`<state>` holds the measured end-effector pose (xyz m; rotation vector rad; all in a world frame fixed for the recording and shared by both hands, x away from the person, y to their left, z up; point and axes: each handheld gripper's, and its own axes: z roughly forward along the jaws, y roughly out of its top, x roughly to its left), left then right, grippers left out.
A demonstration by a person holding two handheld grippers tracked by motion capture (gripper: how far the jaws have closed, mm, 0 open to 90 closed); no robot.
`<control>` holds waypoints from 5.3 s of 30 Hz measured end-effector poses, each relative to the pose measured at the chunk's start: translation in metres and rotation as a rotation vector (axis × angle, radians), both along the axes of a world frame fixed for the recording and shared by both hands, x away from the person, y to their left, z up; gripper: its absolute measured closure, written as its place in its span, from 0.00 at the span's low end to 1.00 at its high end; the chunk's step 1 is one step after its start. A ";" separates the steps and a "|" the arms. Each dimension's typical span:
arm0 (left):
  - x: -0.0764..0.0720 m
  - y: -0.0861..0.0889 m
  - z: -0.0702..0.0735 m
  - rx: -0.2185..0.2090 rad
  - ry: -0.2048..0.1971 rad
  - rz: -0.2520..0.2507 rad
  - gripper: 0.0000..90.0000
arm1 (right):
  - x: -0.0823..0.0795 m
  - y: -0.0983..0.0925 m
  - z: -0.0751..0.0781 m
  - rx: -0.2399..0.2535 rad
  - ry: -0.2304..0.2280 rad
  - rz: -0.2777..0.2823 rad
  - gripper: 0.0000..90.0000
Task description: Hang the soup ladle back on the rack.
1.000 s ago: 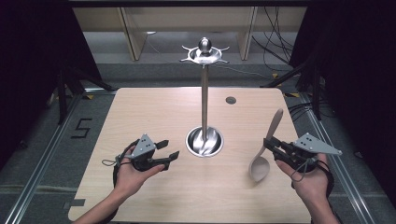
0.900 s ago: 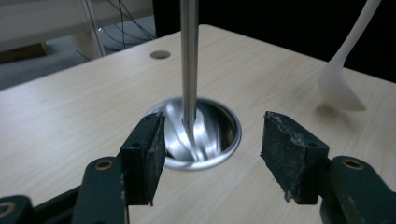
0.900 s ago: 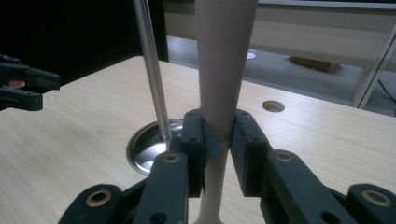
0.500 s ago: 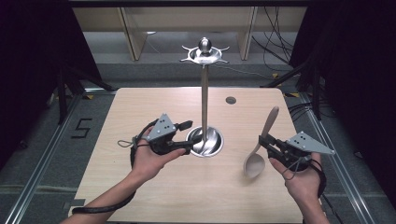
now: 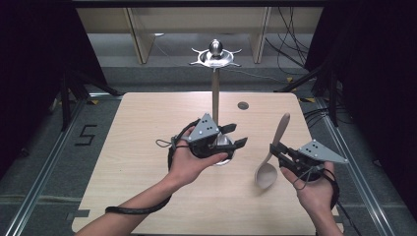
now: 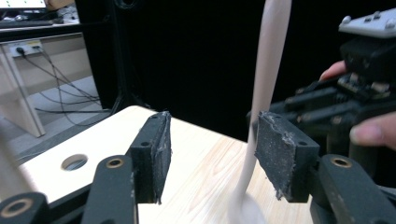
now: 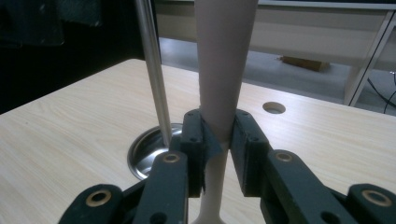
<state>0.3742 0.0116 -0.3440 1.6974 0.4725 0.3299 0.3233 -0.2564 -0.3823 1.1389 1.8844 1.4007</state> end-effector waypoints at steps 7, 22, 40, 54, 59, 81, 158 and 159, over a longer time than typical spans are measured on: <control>-0.003 -0.024 0.007 -0.011 0.007 -0.033 0.53 | 0.001 0.007 -0.003 -0.014 -0.008 0.017 0.85; 0.000 -0.058 0.014 -0.018 0.002 -0.085 0.62 | 0.001 0.013 -0.004 -0.037 -0.020 0.035 0.85; 0.001 -0.062 0.007 -0.001 -0.006 -0.065 0.77 | -0.001 0.018 -0.003 -0.032 -0.003 0.035 0.85; 0.001 -0.065 -0.003 0.034 -0.005 -0.050 0.82 | -0.001 0.020 -0.003 -0.045 -0.030 0.030 0.85; 0.002 -0.063 0.000 0.027 0.017 -0.033 0.83 | -0.001 0.019 0.001 -0.038 -0.058 0.047 0.73; 0.016 -0.043 0.017 0.033 0.007 0.172 0.83 | -0.025 -0.015 -0.033 -0.050 0.048 -0.007 0.50; 0.035 -0.023 0.086 0.011 -0.018 0.369 0.83 | -0.026 -0.022 -0.057 -0.066 0.143 -0.012 0.48; 0.035 -0.023 0.086 0.011 -0.018 0.369 0.83 | -0.026 -0.022 -0.057 -0.066 0.143 -0.013 0.48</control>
